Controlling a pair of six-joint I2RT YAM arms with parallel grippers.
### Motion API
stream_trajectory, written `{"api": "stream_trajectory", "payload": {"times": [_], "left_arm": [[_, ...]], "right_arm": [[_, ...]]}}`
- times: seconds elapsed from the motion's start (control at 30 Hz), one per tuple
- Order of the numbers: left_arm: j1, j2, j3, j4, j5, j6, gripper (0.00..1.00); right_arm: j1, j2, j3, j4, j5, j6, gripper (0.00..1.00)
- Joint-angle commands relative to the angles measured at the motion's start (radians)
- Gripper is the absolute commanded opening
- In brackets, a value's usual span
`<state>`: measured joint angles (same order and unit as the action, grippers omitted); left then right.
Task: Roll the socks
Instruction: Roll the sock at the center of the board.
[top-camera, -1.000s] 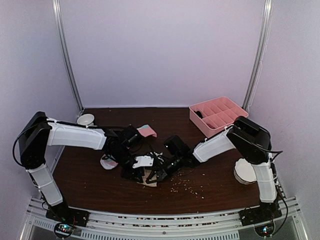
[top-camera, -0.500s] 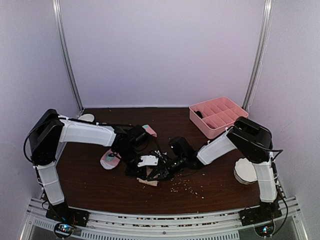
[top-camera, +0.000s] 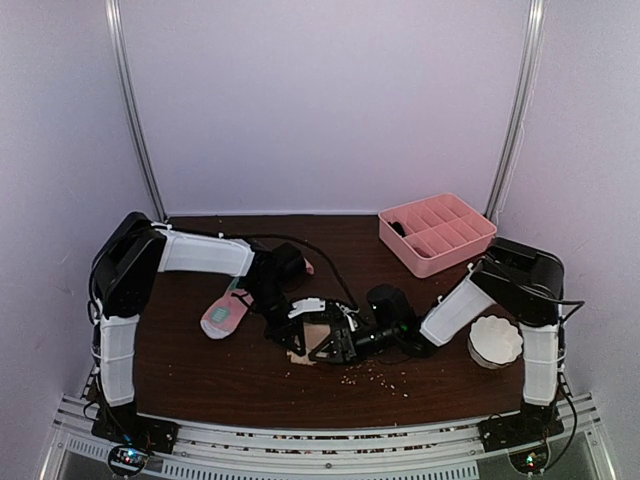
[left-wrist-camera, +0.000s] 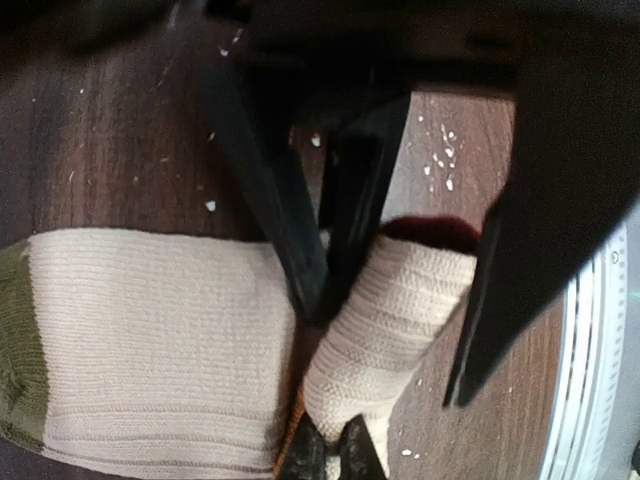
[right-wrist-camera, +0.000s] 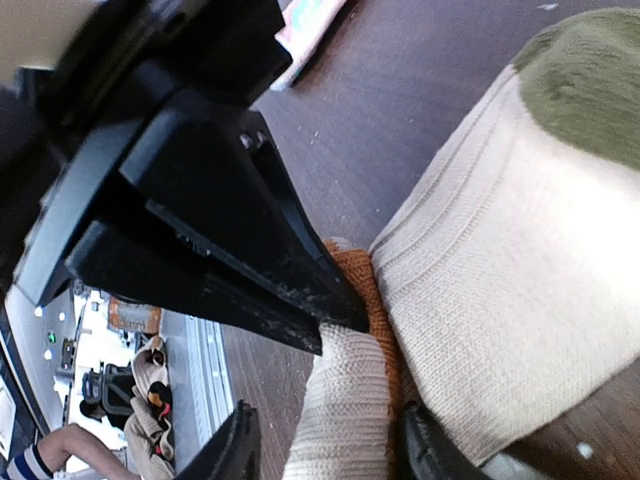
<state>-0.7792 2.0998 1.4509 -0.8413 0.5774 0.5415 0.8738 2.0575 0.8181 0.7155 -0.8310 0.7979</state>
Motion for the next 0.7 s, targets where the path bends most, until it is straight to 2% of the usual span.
{"api": "stream_trajectory", "payload": {"times": [0.0,0.07,0.1,0.13,0.37,0.5,0.57,0.63,0.67], "left_arm": [[0.035,0.094,-0.004,-0.030,-0.067,-0.082,0.00],[0.034,0.095,-0.002,-0.033,-0.065,-0.082,0.00],[0.035,0.096,0.000,-0.039,-0.062,-0.080,0.00],[0.035,0.099,0.005,-0.044,-0.063,-0.075,0.00],[0.035,0.129,0.034,-0.064,-0.070,-0.069,0.00],[0.035,0.132,0.038,-0.068,-0.078,-0.073,0.00],[0.035,0.138,0.043,-0.072,-0.082,-0.074,0.00],[0.034,0.149,0.047,-0.080,-0.064,-0.074,0.00],[0.035,0.156,0.050,-0.081,-0.054,-0.075,0.00]], "right_arm": [[-0.010,-0.008,-0.114,-0.101,0.139,-0.044,0.54],[-0.022,-0.037,-0.145,-0.083,0.161,-0.057,0.64],[-0.026,-0.056,-0.161,-0.082,0.179,-0.071,0.95],[-0.029,-0.076,-0.172,-0.091,0.203,-0.088,1.00],[-0.030,-0.249,-0.223,-0.257,0.436,-0.266,0.99],[-0.030,-0.356,-0.273,-0.311,0.584,-0.304,1.00],[-0.033,-0.414,-0.330,-0.274,0.683,-0.234,0.99],[-0.050,-0.438,-0.375,-0.277,0.786,-0.041,1.00],[-0.069,-0.415,-0.388,-0.207,0.712,-0.026,0.99]]}}
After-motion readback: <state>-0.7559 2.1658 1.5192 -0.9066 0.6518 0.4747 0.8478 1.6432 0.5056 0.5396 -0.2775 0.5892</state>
